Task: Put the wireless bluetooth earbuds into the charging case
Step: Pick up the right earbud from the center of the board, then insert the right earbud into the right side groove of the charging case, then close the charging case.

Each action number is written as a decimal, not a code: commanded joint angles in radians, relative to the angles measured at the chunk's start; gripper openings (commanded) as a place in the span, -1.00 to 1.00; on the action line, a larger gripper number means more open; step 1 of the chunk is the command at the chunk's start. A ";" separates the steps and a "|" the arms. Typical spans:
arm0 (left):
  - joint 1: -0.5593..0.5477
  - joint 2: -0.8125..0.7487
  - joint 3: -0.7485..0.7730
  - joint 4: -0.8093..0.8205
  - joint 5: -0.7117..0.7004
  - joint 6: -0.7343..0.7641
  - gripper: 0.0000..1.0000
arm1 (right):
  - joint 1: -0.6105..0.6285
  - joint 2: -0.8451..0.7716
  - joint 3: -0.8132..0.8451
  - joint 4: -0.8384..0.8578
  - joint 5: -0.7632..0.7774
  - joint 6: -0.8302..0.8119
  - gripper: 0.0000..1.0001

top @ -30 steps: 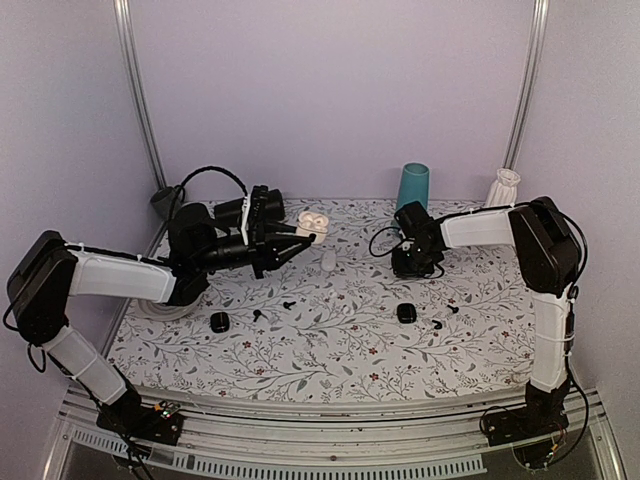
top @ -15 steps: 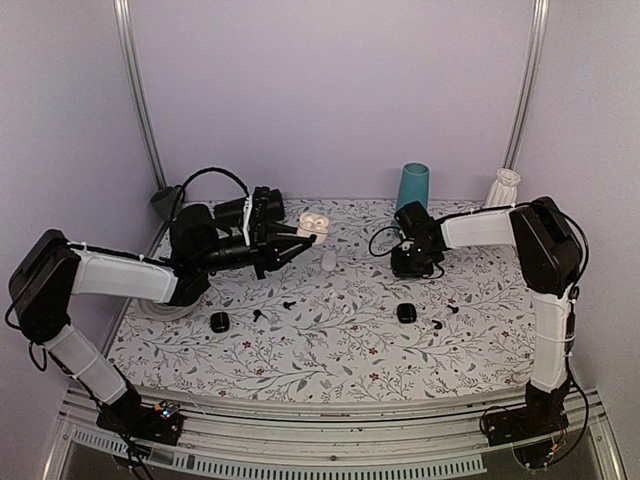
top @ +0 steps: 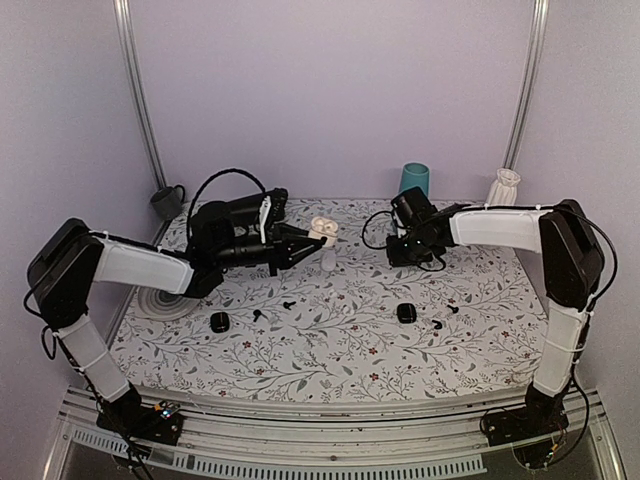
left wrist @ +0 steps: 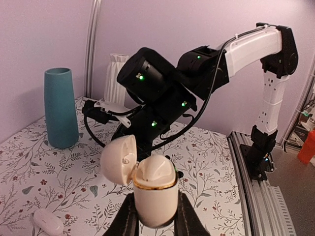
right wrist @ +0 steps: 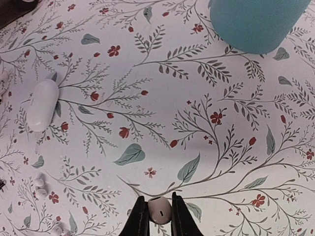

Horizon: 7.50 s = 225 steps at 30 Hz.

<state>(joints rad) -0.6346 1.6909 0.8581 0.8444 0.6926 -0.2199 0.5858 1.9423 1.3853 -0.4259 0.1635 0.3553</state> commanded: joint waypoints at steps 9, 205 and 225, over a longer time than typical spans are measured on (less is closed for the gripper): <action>0.063 0.106 0.086 0.033 0.174 -0.069 -1.00 | 0.146 -0.234 0.028 -0.067 0.134 -0.098 -0.73; -0.002 0.053 0.034 0.327 0.348 0.001 -1.00 | 0.134 -0.322 0.028 0.278 -0.679 0.047 -0.07; -0.020 0.033 0.051 0.245 0.293 0.044 -1.00 | 0.135 -0.329 -0.024 0.358 -0.917 0.013 -0.07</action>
<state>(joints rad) -0.6460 1.7466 0.8925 1.0912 1.0073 -0.1860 0.7197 1.6371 1.3754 -0.0948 -0.7021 0.3817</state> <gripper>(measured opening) 0.199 0.467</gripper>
